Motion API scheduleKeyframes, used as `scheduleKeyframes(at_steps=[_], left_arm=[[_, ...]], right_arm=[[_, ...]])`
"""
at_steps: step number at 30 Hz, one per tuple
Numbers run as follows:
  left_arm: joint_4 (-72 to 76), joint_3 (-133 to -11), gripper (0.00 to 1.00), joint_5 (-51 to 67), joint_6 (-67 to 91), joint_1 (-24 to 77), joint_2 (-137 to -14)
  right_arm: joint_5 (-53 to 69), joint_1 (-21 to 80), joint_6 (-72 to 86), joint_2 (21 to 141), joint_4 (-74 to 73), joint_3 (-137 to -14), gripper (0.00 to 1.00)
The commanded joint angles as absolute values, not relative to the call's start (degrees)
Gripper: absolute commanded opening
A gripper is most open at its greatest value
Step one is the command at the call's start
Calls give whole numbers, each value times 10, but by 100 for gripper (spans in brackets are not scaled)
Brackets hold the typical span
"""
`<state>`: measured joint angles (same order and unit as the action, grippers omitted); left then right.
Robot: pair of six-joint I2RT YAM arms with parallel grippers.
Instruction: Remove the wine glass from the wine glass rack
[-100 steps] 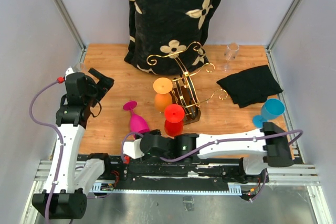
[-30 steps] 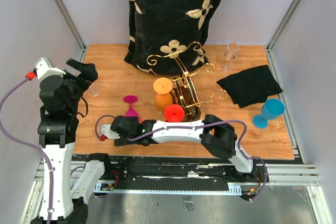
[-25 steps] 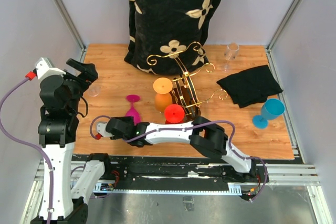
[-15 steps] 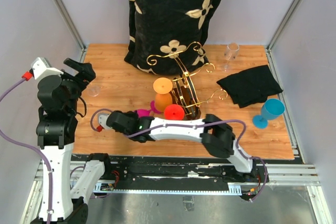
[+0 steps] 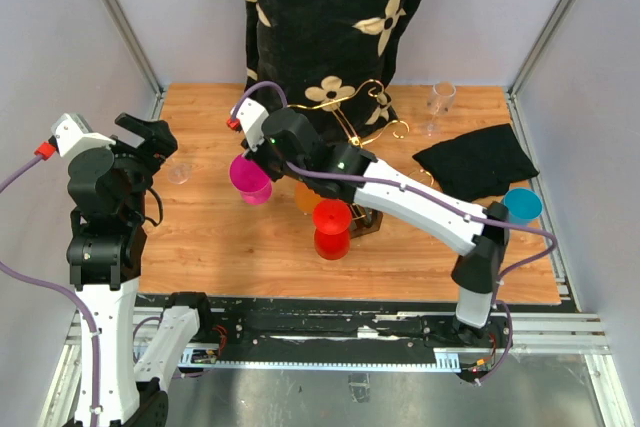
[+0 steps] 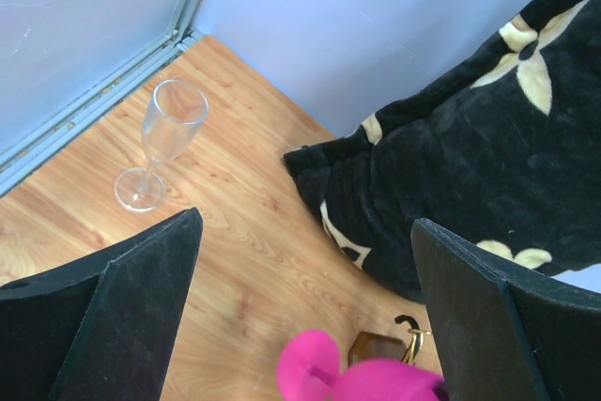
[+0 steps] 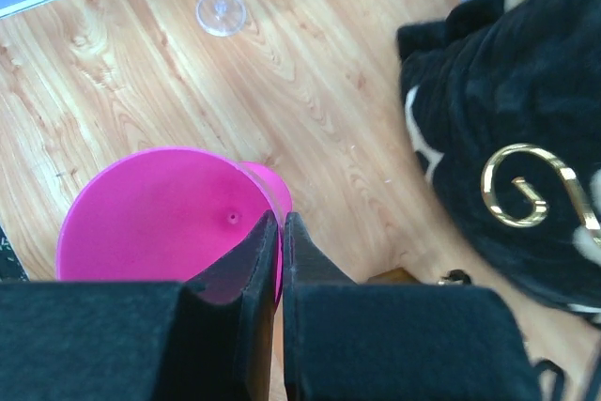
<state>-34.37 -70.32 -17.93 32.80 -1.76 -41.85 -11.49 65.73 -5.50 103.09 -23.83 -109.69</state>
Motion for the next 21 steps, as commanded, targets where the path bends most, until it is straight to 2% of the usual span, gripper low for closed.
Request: scheduleKeyframes(at_steps=[1, 11, 21], left_arm=[[-333, -699, 100, -190, 332, -20, -412], [-338, -706, 100, -197, 333, -20, -408], [-321, -674, 100, -174, 345, -20, -406]], right_arm=[[20, 616, 55, 1102, -243, -1111, 1], [89, 591, 87, 1365, -380, -1500, 1], [123, 582, 84, 1388, -356, -1478, 1]])
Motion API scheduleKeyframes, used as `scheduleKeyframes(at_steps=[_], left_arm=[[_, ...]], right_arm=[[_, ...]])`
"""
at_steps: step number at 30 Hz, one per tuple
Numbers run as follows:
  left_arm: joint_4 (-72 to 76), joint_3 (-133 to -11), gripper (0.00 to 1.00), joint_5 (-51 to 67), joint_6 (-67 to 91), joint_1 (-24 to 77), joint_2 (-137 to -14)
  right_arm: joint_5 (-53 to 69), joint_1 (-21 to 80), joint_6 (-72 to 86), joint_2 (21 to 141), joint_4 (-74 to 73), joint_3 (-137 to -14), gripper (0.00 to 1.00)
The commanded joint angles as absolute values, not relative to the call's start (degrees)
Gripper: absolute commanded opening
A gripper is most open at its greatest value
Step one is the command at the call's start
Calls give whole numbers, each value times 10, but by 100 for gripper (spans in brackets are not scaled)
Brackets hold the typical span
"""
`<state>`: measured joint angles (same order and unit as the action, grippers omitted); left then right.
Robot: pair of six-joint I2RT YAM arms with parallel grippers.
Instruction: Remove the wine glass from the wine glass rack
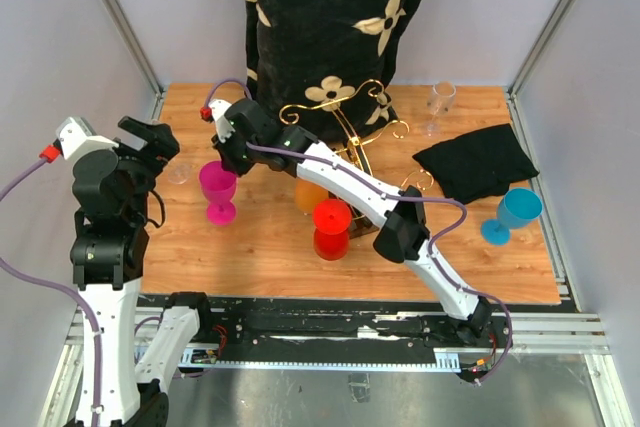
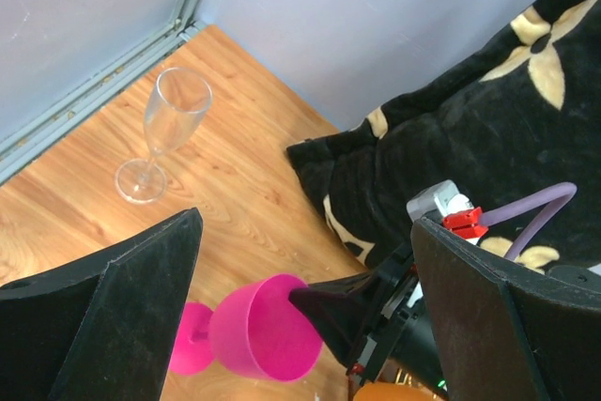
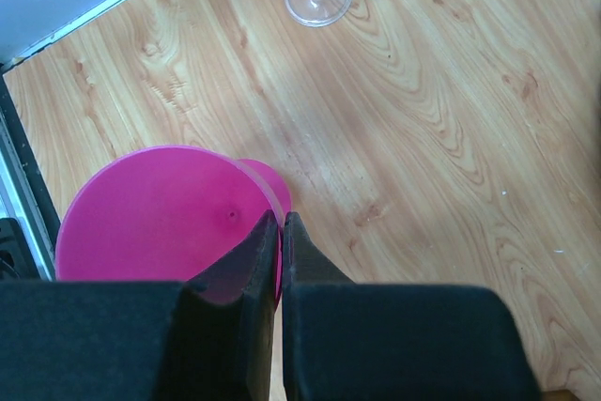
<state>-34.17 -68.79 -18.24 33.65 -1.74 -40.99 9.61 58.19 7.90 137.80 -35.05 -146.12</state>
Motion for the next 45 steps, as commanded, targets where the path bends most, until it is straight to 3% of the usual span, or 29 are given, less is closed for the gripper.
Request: scheduleKeyframes(at_steps=[1, 5, 25, 31, 39, 41, 45], left_arm=[[-321, -672, 100, -172, 345, -20, -406], [-319, -668, 100, -171, 345, -20, -405], [-315, -662, 100, -175, 336, -20, -404], [-323, -670, 100, -197, 328, -20, -400], [-329, -687, 100, -226, 320, -20, -394], [-328, -686, 100, -219, 322, -20, -393], [-304, -659, 100, -159, 334, -20, -394]], right_arm=[[126, 582, 83, 1390, -356, -1480, 4], [130, 587, 73, 1400, -358, -1482, 11], [100, 604, 39, 1381, -331, -1451, 28], [118, 607, 35, 1304, -256, -1380, 39], [194, 625, 9, 1161, -146, -1280, 44], [162, 630, -9, 1124, -160, -1271, 46], [25, 626, -61, 1072, -273, -1281, 63]])
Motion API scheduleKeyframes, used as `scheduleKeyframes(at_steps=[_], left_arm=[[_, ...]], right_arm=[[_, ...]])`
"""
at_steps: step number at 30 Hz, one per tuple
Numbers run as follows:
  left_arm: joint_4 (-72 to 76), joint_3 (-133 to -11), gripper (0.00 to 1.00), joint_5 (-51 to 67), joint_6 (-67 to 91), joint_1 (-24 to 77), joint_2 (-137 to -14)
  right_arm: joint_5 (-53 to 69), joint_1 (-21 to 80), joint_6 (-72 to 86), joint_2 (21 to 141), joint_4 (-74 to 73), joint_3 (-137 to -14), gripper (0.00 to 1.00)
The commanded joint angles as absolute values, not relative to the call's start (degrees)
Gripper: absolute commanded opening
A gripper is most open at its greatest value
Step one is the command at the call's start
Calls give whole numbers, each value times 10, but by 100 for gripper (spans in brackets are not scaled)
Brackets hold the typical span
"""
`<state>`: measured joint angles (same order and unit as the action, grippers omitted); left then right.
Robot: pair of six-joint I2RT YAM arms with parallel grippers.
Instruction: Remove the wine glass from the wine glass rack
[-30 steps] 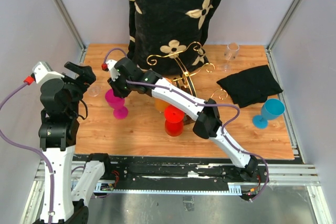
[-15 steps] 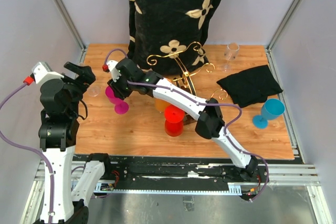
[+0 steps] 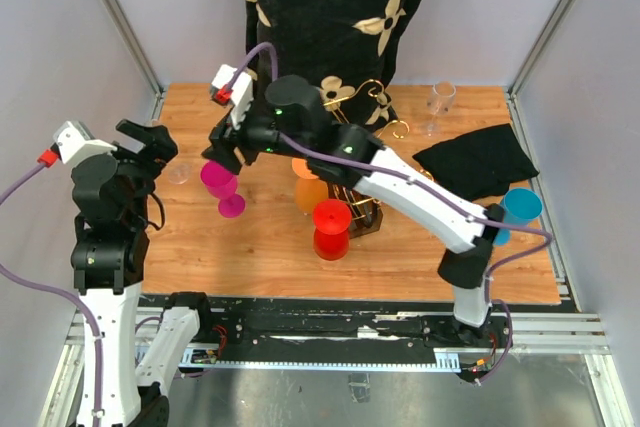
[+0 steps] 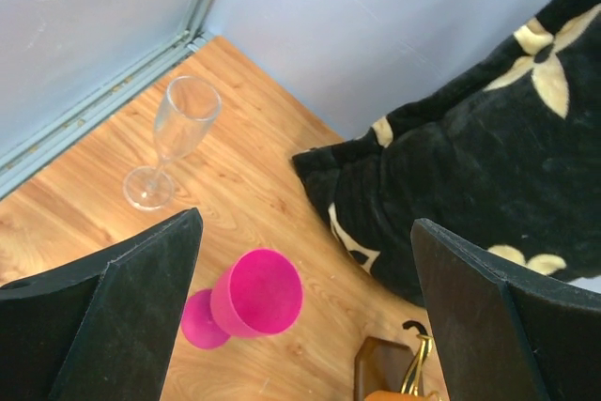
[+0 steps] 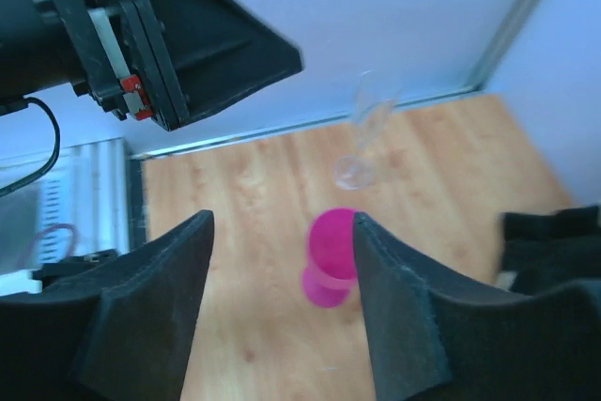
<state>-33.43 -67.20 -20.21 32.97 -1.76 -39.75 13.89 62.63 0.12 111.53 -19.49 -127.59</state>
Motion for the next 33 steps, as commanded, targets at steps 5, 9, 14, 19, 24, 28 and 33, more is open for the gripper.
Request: scheduleKeyframes(at_steps=[5, 9, 14, 19, 24, 28, 33], left_arm=[[-226, -597, 98, 51, 386, -18, -433], [-208, -589, 99, 135, 407, 45, -514], [-153, -595, 98, 182, 433, 137, -586], [-145, -597, 92, 181, 446, 176, -618], [-143, -599, 85, 190, 454, 211, -639], [-112, -571, 80, 192, 472, 224, -631], [-128, -565, 71, 184, 468, 232, -626]], right_arm=[[-100, 588, -38, 970, -355, -1171, 70], [-163, 573, -40, 826, -291, -1011, 73], [-199, 550, -39, 734, -286, -930, 72], [-222, 536, -38, 683, -290, -891, 72], [-232, 518, -38, 645, -288, -861, 72], [-238, 507, -36, 623, -287, -845, 73], [-240, 488, -36, 606, -285, -832, 73]])
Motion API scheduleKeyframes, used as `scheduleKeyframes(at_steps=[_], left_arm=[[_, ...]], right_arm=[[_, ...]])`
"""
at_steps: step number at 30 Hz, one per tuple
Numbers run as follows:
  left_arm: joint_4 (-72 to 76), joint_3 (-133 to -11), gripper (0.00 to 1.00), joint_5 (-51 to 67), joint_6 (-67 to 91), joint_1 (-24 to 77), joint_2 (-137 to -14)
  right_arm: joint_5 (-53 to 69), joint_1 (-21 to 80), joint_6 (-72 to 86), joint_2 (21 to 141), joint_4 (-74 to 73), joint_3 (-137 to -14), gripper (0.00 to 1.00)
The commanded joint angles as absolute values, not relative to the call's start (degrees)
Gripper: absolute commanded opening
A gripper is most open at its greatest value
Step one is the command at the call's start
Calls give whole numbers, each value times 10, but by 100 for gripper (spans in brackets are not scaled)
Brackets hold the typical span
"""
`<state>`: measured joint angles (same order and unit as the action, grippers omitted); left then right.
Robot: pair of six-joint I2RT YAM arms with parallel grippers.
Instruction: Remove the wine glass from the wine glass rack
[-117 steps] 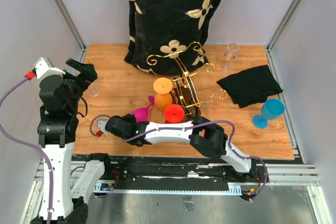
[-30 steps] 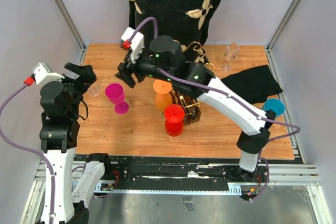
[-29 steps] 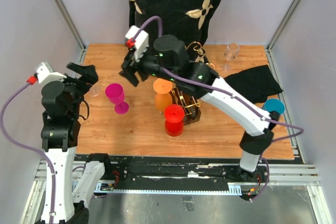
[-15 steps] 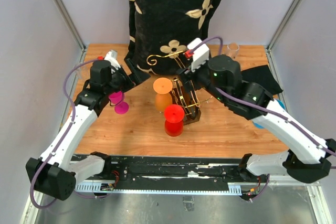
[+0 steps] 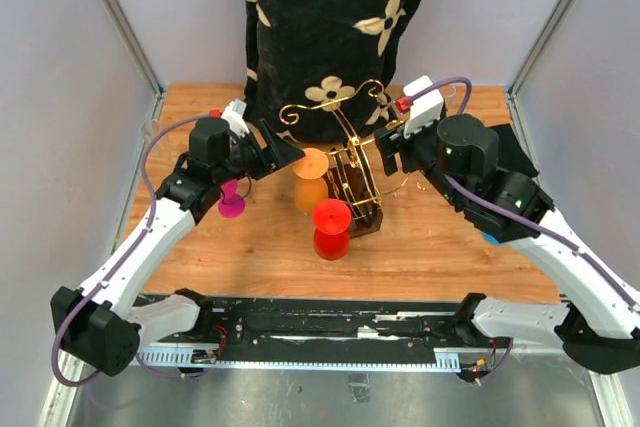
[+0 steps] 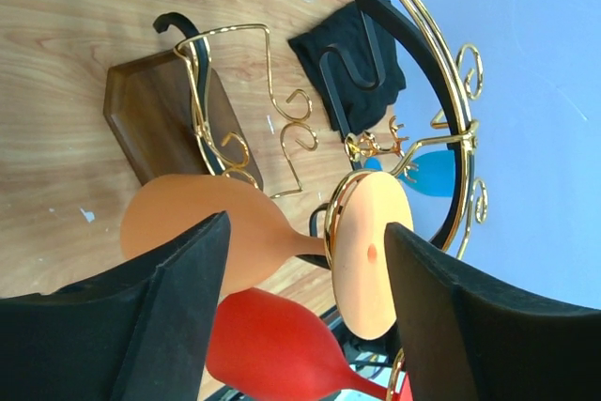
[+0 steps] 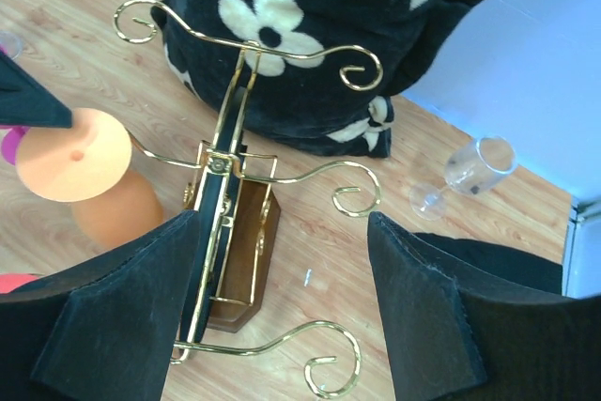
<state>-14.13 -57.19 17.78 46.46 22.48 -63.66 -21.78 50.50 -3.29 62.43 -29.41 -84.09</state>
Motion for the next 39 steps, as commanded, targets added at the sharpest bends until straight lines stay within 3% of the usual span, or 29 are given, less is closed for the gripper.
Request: scheduleKeyframes(at_steps=[1, 11, 21, 25, 29, 34, 39], left_arm=[[-126, -559, 68, 183, 470, 232, -616], [-127, -546, 40, 191, 475, 232, -588], [-99, -520, 39, 215, 488, 232, -594], [-75, -512, 12, 223, 498, 232, -588], [-53, -507, 2, 239, 510, 232, -585], [-39, -504, 0, 243, 518, 232, -581], [-73, -534, 0, 157, 494, 231, -554]], right_arm=[[-239, 484, -36, 603, -284, -831, 73], [-223, 463, -28, 596, -283, -822, 73], [-221, 447, -29, 586, -283, -816, 74], [-218, 444, -27, 585, -283, -813, 74], [-215, 439, -26, 584, -283, -809, 74], [-210, 434, -27, 582, -283, -806, 74], [-202, 432, -27, 581, -282, -803, 74]])
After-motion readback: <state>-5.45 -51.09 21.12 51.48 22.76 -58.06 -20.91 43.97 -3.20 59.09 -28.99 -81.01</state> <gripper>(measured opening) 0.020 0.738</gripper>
